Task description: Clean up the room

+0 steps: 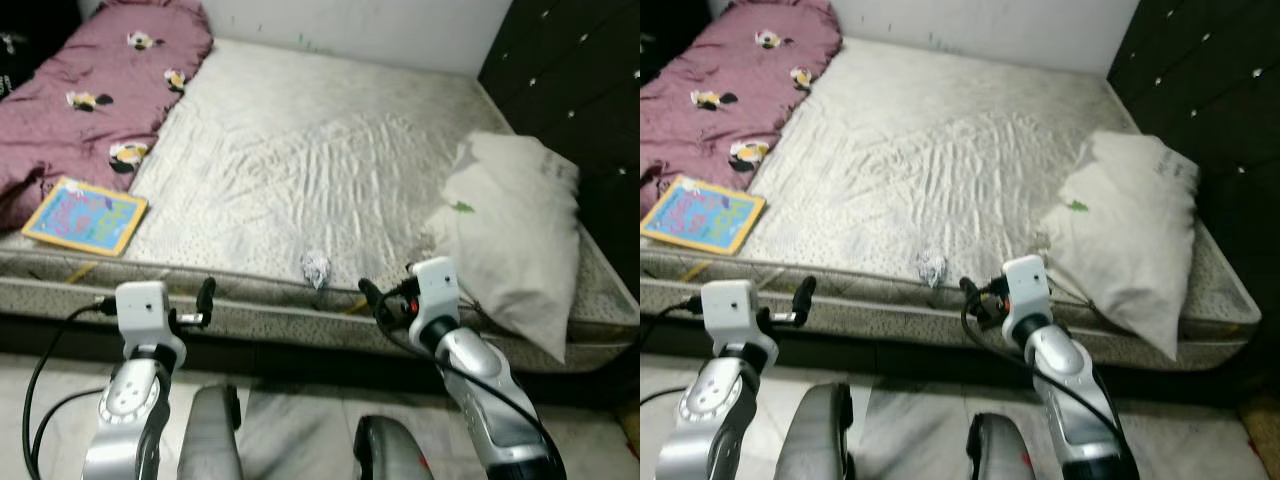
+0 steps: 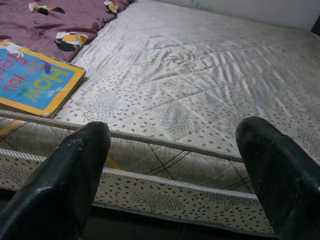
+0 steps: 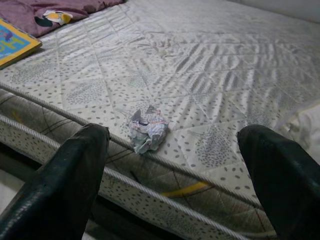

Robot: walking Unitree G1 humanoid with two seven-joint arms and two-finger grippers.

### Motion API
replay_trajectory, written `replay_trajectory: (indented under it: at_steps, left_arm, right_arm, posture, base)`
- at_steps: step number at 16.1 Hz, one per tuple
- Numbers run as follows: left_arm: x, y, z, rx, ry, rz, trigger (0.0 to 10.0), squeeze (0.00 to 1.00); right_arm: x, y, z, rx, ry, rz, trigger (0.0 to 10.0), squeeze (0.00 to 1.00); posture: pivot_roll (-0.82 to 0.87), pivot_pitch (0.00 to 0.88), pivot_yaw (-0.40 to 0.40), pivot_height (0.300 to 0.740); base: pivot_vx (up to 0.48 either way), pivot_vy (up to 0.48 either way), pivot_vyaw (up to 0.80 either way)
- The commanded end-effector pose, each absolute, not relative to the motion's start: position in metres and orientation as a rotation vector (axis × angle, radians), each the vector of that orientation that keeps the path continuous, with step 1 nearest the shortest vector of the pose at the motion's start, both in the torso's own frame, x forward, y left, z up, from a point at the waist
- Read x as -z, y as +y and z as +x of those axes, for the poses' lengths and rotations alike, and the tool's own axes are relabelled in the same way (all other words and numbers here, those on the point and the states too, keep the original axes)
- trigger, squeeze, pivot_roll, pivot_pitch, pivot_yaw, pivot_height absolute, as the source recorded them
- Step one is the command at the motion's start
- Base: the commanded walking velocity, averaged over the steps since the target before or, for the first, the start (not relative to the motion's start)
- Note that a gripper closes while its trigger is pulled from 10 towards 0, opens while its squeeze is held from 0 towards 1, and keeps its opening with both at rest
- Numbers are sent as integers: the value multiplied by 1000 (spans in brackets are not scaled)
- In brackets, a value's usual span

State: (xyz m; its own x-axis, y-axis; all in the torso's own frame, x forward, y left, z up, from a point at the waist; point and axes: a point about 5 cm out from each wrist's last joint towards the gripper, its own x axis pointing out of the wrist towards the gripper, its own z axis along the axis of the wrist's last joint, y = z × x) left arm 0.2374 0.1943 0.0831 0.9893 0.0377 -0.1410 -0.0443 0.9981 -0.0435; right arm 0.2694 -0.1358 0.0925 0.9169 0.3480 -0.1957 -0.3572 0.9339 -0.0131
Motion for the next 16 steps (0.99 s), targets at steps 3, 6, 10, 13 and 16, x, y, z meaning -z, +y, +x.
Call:
replay_trajectory:
  at_steps: [3, 6, 10, 13, 16]
  left_arm:
    - [-85, 193, 238, -38, 132, -55, 10000, 0]
    - [-85, 194, 236, -45, 125, -74, 10000, 0]
    - [-85, 195, 235, -46, 125, -71, 10000, 0]
    - [-85, 196, 235, -45, 125, -69, 10000, 0]
    - [-84, 196, 235, -43, 131, -68, 10000, 0]
  right_arm:
    - [-91, -139, 270, -361, 203, -48, 10000, 0]
    - [-90, -136, 269, -390, 209, -66, 10000, 0]
    - [-89, -134, 269, -413, 225, -66, 10000, 0]
    - [-89, -133, 268, -430, 225, -67, 10000, 0]
    - [-90, -131, 267, -455, 218, -69, 10000, 0]
  posture:
    - [8, 14, -118, 591]
    - [8, 15, -119, 591]
    - [9, 22, -118, 591]
    - [8, 23, -119, 591]
    - [10, 23, -119, 591]
  base:
    - [0, 0, 0]
    - [196, 0, 0]
    - [345, 244, 0]
    - [334, 242, 0]
    - [229, 96, 265]
